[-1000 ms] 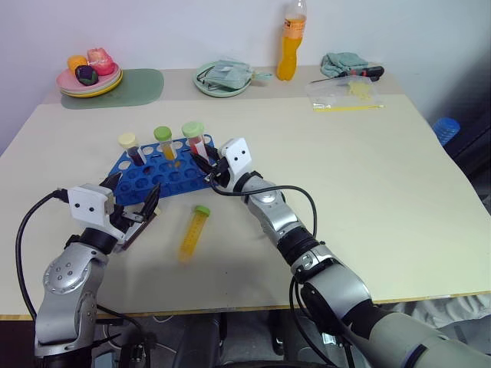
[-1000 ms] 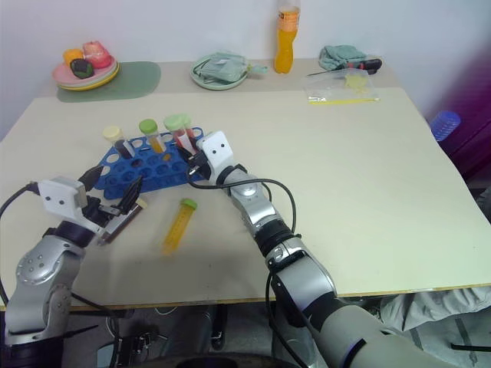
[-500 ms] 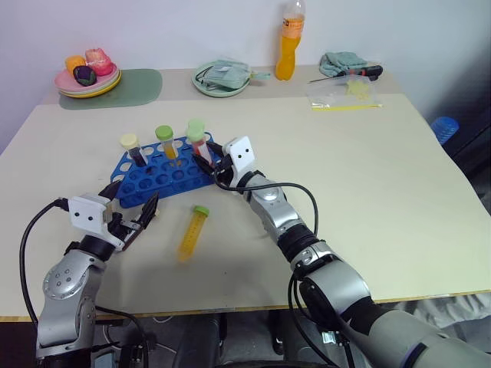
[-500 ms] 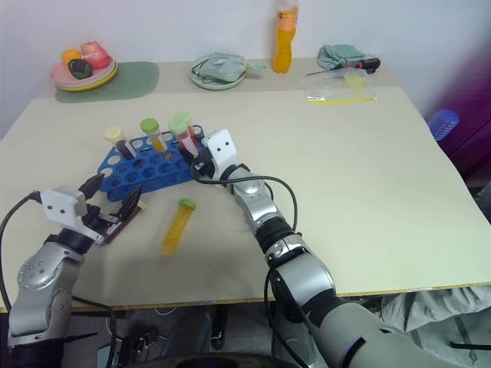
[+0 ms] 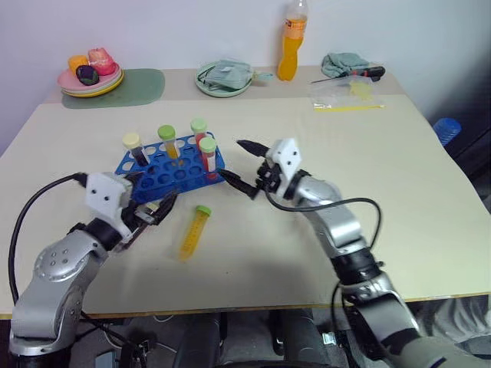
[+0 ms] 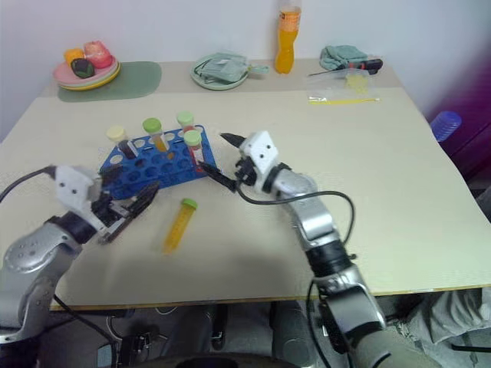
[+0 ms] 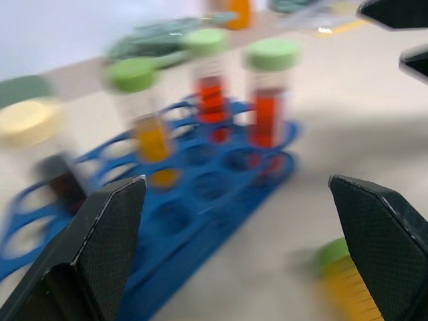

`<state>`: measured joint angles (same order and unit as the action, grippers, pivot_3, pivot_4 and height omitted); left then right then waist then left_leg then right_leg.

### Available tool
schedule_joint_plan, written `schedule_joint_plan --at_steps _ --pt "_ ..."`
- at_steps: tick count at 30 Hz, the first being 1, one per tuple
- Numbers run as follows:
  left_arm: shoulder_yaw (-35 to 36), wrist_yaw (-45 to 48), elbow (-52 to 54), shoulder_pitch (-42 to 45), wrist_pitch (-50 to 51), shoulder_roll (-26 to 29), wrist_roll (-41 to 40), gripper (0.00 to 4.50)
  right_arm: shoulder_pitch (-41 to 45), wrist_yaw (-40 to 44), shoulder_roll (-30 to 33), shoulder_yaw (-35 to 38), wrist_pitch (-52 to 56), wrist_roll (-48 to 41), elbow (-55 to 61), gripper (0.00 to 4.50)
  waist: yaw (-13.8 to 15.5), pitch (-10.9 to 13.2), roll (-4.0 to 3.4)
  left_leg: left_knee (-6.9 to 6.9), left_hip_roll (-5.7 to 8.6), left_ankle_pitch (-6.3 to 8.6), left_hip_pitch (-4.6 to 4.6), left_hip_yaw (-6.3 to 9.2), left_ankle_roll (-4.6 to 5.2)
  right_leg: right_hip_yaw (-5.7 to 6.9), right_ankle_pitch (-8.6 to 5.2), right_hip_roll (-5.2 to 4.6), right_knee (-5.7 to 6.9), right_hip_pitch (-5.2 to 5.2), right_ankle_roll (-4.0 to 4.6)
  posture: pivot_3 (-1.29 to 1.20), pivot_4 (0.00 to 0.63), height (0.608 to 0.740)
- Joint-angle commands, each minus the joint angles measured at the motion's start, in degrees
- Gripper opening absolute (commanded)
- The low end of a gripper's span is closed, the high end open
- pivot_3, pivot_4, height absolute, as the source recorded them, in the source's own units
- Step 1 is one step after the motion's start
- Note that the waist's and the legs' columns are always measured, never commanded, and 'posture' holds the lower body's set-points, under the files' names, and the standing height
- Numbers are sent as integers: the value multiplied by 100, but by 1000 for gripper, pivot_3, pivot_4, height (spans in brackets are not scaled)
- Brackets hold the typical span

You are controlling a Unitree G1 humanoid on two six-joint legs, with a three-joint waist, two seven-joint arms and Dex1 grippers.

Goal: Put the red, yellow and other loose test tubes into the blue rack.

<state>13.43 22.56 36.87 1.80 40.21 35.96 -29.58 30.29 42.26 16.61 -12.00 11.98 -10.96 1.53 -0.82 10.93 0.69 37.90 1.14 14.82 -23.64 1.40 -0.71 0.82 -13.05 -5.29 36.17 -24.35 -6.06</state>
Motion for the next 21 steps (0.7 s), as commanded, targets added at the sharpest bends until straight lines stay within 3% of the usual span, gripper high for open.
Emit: schedule_joint_plan --at_steps 1,4,6,7,11,21 --pt "-460 -507 727 859 1816 487 -261 4500 -100 633 591 51 247 -243 849 4190 16 4 3 2 0 0 0 2 0 0 0 2 1 3 0 0 150 740" --pt "-794 -797 844 2029 3907 572 -566 4500 -241 1353 1343 170 545 -592 1349 4190 22 8 7 3 1 0 3 0 1 -2 -1 5 0 7 -2 0 150 740" --pt "-1929 -534 374 3014 4969 1458 -1575 4500 -370 2115 2136 416 875 -1084 1748 4190 17 17 24 10 1 0 4 3 1 0 -2 8 3 13 -5 0 150 740" --pt "-2046 -747 200 3158 5150 1530 -1878 4500 -401 2293 2355 520 1034 -1306 1878 4190 7 17 20 10 -1 1 4 8 2 -1 -2 14 -4 15 -6 0 150 740" --pt "-2056 -1806 -262 3304 5229 1378 -2897 4500 -464 2387 2611 649 1266 -1629 2127 4190 -39 22 27 0 -8 11 25 2 19 -28 -7 24 -6 20 -9 0 150 740" --pt "-2056 -4853 -1355 3183 5229 806 -5200 4500 -693 2078 2503 577 1422 -1699 2515 4190 114 27 40 10 -1 6 18 5 9 -33 -7 -7 0 15 -4 0 150 740"
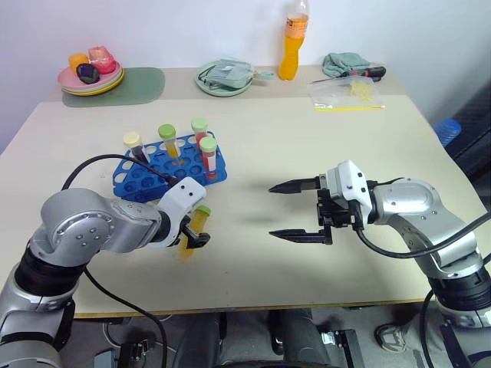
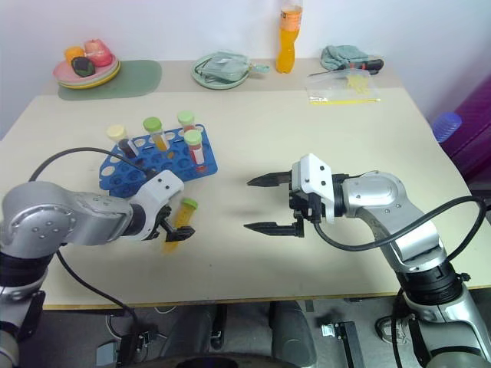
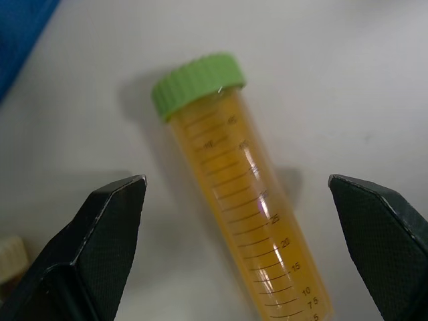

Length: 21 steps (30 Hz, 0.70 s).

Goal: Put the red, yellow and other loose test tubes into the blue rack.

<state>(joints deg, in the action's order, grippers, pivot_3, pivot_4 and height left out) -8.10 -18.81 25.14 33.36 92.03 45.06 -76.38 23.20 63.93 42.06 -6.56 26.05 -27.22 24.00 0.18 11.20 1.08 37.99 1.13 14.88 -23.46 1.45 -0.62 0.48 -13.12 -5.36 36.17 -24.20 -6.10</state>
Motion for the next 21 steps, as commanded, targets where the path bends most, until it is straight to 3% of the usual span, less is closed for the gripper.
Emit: schedule_joint_plan --at_steps 1,6,7,9,11,15,18,21 --pt "126 -997 -285 12 47 -183 -668 4500 8 -118 -50 27 28 -80 296 4190 38 0 0 1 2 0 0 0 -1 -1 0 -2 0 0 0 0 150 740" --pt "-219 -2506 -742 53 -614 -142 -1923 4500 -63 -212 -74 8 60 -81 413 4190 62 -2 1 2 7 -3 0 1 -6 -1 0 -9 -1 3 1 0 150 740" --pt "-363 -2763 -783 90 -807 -51 -2223 4250 -73 -228 -80 3 71 -84 436 4220 62 -2 1 2 7 -4 1 1 -8 -1 0 -10 -1 4 1 0 150 740" --pt "-683 -3284 -819 168 -1260 147 -2833 3618 -84 -250 -91 -3 82 -88 460 4229 58 -2 2 2 7 -7 1 2 -12 -6 -1 -12 0 3 3 0 150 740" --pt "-1018 -3718 -819 272 -1662 347 -3337 2639 -106 -278 -107 -29 82 -77 495 4229 58 -2 2 2 8 -7 1 1 -14 -8 -2 -13 -1 3 4 0 150 740" --pt "-1405 -4057 -767 400 -2144 559 -3662 850 -110 -311 -124 -75 74 -76 523 4229 61 -2 2 0 11 -11 0 0 -21 -8 -3 -14 -4 3 7 0 150 740" --pt "-1449 -4049 -627 595 -2302 720 -3662 783 -43 -332 -154 -89 111 -120 529 4229 61 -2 2 1 14 -19 0 -2 -35 -5 -9 -14 -4 5 18 0 150 740" --pt "-1034 -3368 -86 700 -2211 1132 -3310 783 -27 -398 -191 -62 187 -197 567 4229 54 0 5 1 15 -19 0 -3 -34 -3 -10 -9 -6 5 19 0 150 740"
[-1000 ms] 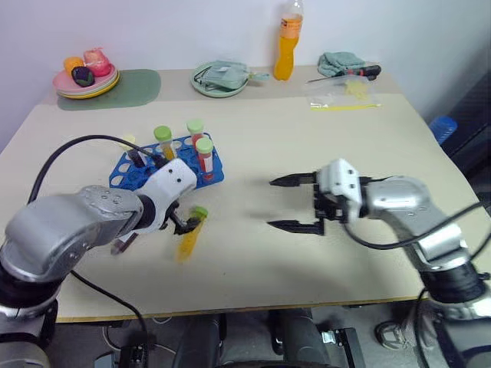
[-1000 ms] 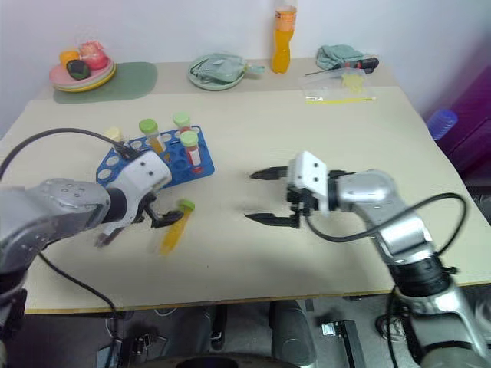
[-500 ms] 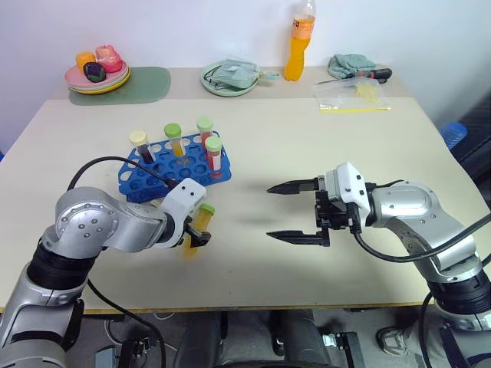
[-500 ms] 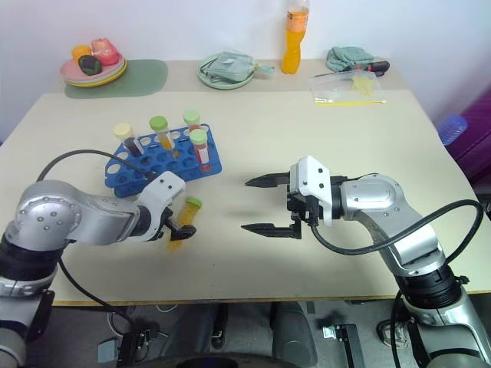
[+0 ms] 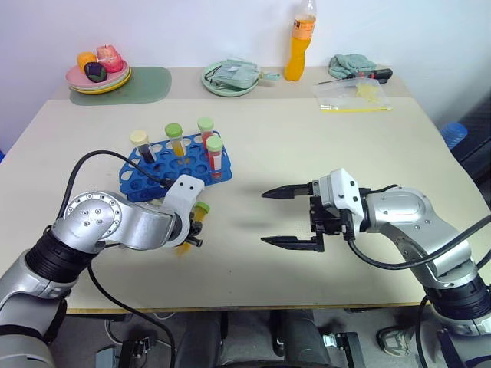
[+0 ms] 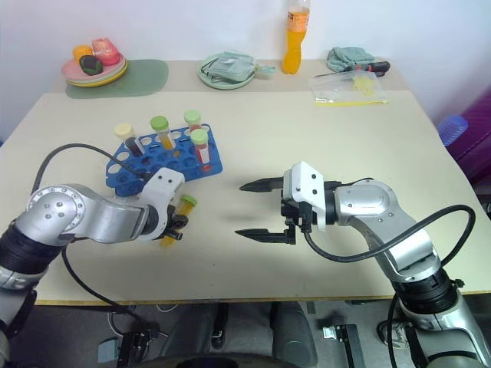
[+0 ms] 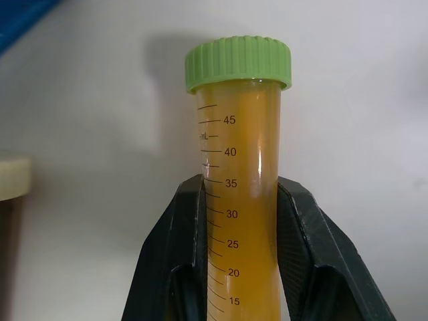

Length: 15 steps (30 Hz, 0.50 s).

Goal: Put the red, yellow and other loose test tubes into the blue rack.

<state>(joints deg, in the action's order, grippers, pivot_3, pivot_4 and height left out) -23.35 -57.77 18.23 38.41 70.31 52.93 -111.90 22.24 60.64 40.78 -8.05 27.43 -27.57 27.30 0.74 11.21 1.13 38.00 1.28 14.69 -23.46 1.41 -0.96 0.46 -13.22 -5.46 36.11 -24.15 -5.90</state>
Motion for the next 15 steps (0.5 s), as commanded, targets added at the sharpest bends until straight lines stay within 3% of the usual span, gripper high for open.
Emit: schedule_joint_plan --at_steps 1,6,9,13,15 --pt "723 812 818 141 -73 504 467 783 51 -111 -79 107 75 -191 257 4229 -4 0 -1 -1 3 0 0 -2 0 0 0 1 -2 0 0 0 150 740" --pt "2487 3334 2424 -1412 -1754 1133 3838 783 -28 -573 -360 238 315 -374 280 4229 -40 0 -3 -15 6 -3 1 -27 -6 -6 -1 9 -8 -10 2 0 150 740" --pt "3041 3737 2364 -2393 -2841 470 5099 783 -48 -968 -664 210 372 -318 177 4229 -12 -5 -10 -28 1 -3 10 -46 -5 -14 -3 10 -13 -11 5 0 150 740" --pt "2051 3445 1928 -2534 -4614 -658 8179 783 -66 -1592 -1252 127 294 -101 -104 4229 51 -8 11 -16 -1 7 3 -52 13 -12 -2 13 -24 0 8 0 150 740" --pt "1586 3470 1511 -2460 -5323 -1184 9271 783 -78 -1775 -1432 92 223 19 -203 4229 81 -10 9 -12 1 9 3 -57 17 -14 4 14 -39 7 16 0 150 740"
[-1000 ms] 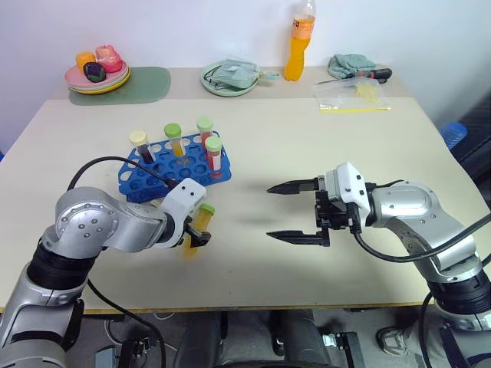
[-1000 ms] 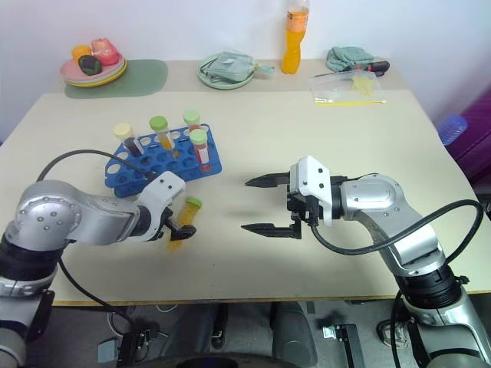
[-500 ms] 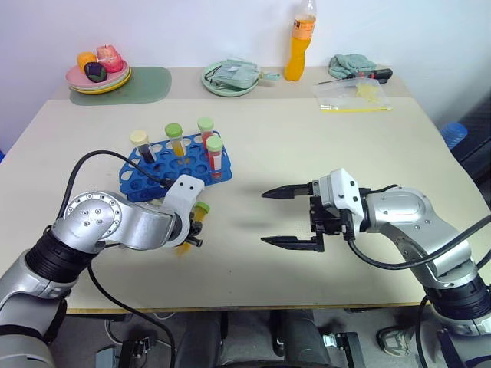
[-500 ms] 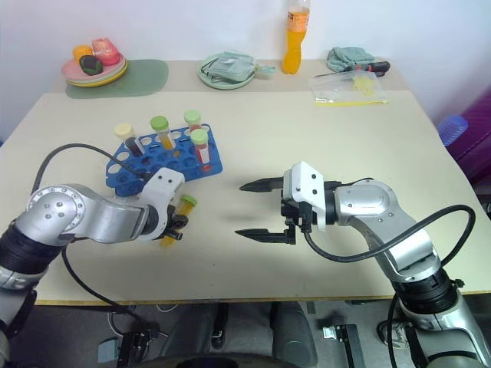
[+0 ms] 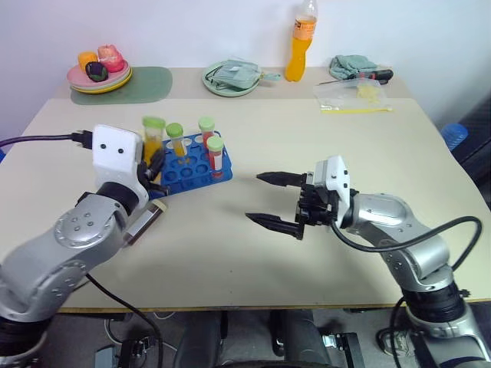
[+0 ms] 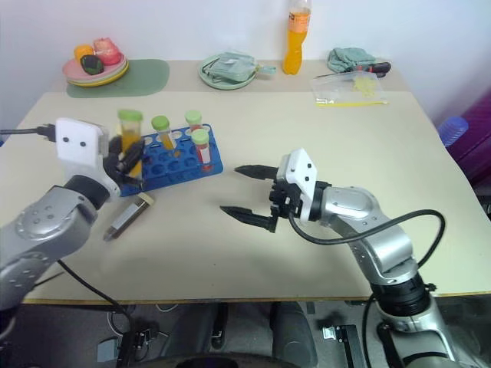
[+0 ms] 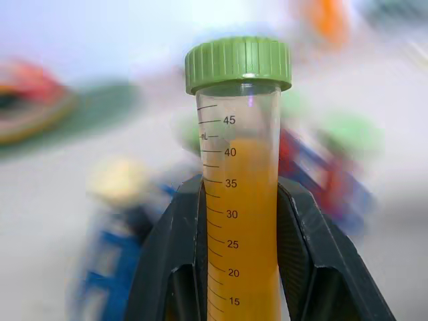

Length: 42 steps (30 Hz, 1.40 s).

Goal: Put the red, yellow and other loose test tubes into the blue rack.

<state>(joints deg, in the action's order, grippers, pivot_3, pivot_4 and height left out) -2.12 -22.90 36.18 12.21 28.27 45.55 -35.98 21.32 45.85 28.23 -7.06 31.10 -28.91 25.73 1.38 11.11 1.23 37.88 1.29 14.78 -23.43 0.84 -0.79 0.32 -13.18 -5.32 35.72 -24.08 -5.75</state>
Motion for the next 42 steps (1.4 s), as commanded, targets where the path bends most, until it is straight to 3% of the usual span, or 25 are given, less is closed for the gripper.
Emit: schedule_joint_plan --at_steps 1,5,11,30,42 --pt "-700 -82 -596 219 -1496 -849 2071 783 -2 -406 -283 -11 -183 212 -115 4229 45 -2 -2 1 0 3 -1 -4 5 -1 3 0 -7 1 1 0 150 740" --pt "-930 -65 -1930 319 -2837 -2114 3023 783 -112 -629 -474 -19 -202 292 -129 4229 85 -3 -2 5 -1 13 -3 -13 24 -1 18 -2 -25 7 -18 0 150 740" --pt "-723 632 -3207 422 -3955 -2893 3308 783 -228 -756 -460 43 -151 315 -22 4229 64 -3 -2 5 -5 18 -4 -19 32 -1 26 -2 -14 -4 -33 0 150 740" --pt "-158 1519 -4565 709 -4788 -3778 3668 783 -213 -822 -432 47 -82 253 80 4229 69 -3 -2 15 -6 19 -3 -21 34 0 33 -1 -1 -4 -48 0 150 740" --pt "40 1614 -5080 790 -5224 -3815 4002 783 -275 -857 -437 20 -14 256 195 4229 69 -4 -1 20 -6 19 1 -20 34 0 33 -1 12 -3 -49 0 150 740"
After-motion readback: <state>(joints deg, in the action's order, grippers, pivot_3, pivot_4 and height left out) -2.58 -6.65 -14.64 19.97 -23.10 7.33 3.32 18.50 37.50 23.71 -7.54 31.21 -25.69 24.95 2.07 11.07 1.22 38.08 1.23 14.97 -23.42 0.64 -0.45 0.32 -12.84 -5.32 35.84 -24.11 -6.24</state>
